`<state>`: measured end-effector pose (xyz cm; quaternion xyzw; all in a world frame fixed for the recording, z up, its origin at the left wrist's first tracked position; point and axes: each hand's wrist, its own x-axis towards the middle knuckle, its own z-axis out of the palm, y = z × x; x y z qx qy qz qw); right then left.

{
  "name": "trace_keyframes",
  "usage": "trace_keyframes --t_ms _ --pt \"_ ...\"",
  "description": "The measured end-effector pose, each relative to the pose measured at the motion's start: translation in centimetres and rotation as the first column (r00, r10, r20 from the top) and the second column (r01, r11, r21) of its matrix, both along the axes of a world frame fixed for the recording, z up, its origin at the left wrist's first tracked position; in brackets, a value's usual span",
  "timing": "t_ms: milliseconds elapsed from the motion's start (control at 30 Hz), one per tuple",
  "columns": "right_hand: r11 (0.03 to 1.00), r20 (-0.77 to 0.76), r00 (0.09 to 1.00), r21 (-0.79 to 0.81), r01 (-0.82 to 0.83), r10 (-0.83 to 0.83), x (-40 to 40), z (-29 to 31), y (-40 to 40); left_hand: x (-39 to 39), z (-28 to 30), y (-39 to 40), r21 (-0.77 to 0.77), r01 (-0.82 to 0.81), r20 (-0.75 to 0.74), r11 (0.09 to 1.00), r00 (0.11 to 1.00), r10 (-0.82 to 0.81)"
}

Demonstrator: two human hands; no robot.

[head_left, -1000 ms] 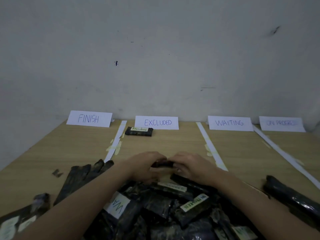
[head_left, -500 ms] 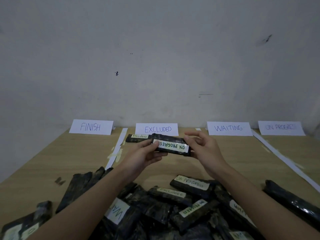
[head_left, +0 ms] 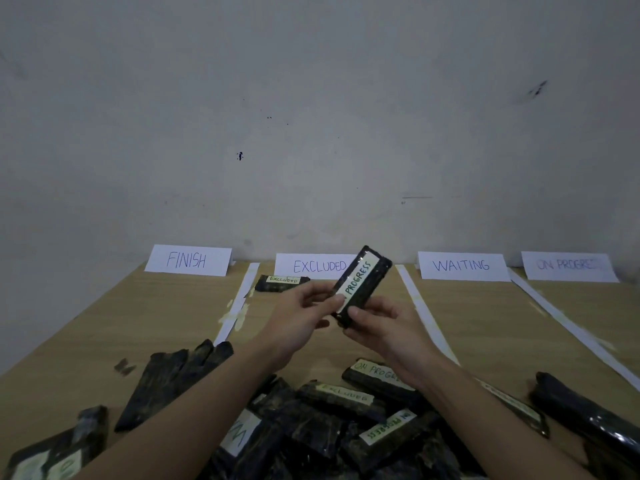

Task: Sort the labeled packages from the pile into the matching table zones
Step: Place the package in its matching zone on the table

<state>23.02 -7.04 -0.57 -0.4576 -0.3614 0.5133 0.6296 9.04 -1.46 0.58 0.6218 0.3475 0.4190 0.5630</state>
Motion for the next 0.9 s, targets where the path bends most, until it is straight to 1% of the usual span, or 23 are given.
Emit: trace_keyframes --t_ms 67,100,133,167,200,233,267,300,333,367,400,433,467,500,567,700,733,800,900 --pt "1.0 -0.04 0.999 -0.01 0.021 -0.022 0.1 -0.1 -0.3 0.2 -0.2 -0.4 0.014 0.013 -0.034 1.0 0.999 -0.013" --pt "0.999 -0.022 0.999 -0.022 0.037 -0.037 0.0 -0.1 -0.5 0.3 -0.1 -0.6 0.026 0.014 -0.038 1.0 0.999 -0.013" --pt "0.996 0.062 0.995 -0.03 0.085 -0.083 0.1 -0.1 -0.7 0.3 0.0 -0.6 0.056 0.006 -0.054 0.998 0.999 -0.003" --pt "0.984 0.226 0.959 -0.013 0.178 -0.171 0.4 -0.2 -0.9 0.4 0.2 -0.5 0.1 -0.005 -0.088 0.995 0.996 0.014" --pt "0.954 0.426 0.858 0.048 0.294 -0.286 0.8 -0.4 -1.2 0.4 0.5 -0.3 0.147 -0.002 -0.136 0.989 0.99 0.022" --pt "0.912 0.599 0.697 0.155 0.38 -0.393 1.3 -0.5 -1.5 0.5 0.7 -0.1 0.186 0.014 -0.193 0.982 0.981 0.023" --pt "0.872 0.711 0.523 0.284 0.399 -0.471 1.9 -0.7 -1.9 0.7 0.9 0.1 0.223 0.037 -0.256 0.974 0.966 0.022" --pt "0.841 0.771 0.36 0.408 0.354 -0.525 2.7 -0.9 -2.3 0.9 1.2 0.2 0.266 0.063 -0.322 0.962 0.946 0.028" --pt "0.82 0.803 0.202 0.506 0.266 -0.561 3.5 -1.2 -2.7 1.3 1.4 0.2 0.31 0.097 -0.387 0.946 0.921 0.033" --pt "0.807 0.813 0.049 0.566 0.168 -0.581 4.4 -1.4 -3.0 1.8 1.6 0.2 0.348 0.136 -0.438 0.927 0.898 0.033" --pt "0.798 0.802 -0.078 0.597 0.082 -0.592 5.3 -1.6 -3.5 2.5 1.8 0.0 0.375 0.179 -0.471 0.91 0.882 0.021" --pt "0.793 0.783 -0.174 0.608 0.016 -0.597 6.1 -1.7 -3.9 3.3 2.0 -0.2 0.388 0.221 -0.497 0.895 0.868 0.002" --pt "0.794 0.766 -0.242 0.607 -0.033 -0.596 7.0 -1.7 -4.4 4.3 2.1 -0.5 0.396 0.259 -0.522 0.881 0.853 -0.016" --pt "0.796 0.753 -0.286 0.602 -0.063 -0.592 7.8 -1.7 -4.8 5.5 2.2 -0.9 0.403 0.294 -0.546 0.867 0.837 -0.029" --pt "0.801 0.738 -0.342 0.592 -0.086 -0.582 9.8 -1.7 -5.8 8.0 2.4 -1.5 0.424 0.351 -0.583 0.835 0.811 -0.045" --pt "0.823 0.735 -0.41 0.564 -0.074 -0.54 15.0 -1.7 -7.6 13.3 2.5 -2.5 0.477 0.444 -0.622 0.758 0.781 -0.065" --pt "0.829 0.738 -0.424 0.557 -0.058 -0.525 16.6 -1.7 -8.0 14.8 2.3 -2.5 0.499 0.469 -0.642 0.729 0.765 -0.053" --pt "0.847 0.754 -0.452 0.532 -0.008 -0.477 20.1 -1.8 -8.6 17.8 1.8 -2.3 0.537 0.518 -0.708 0.666 0.706 0.02" --pt "0.872 0.788 -0.49 0.478 0.106 -0.373 26.1 -2.3 -8.9 22.3 0.5 -1.5 0.54 0.576 -0.79 0.614 0.598 0.134"
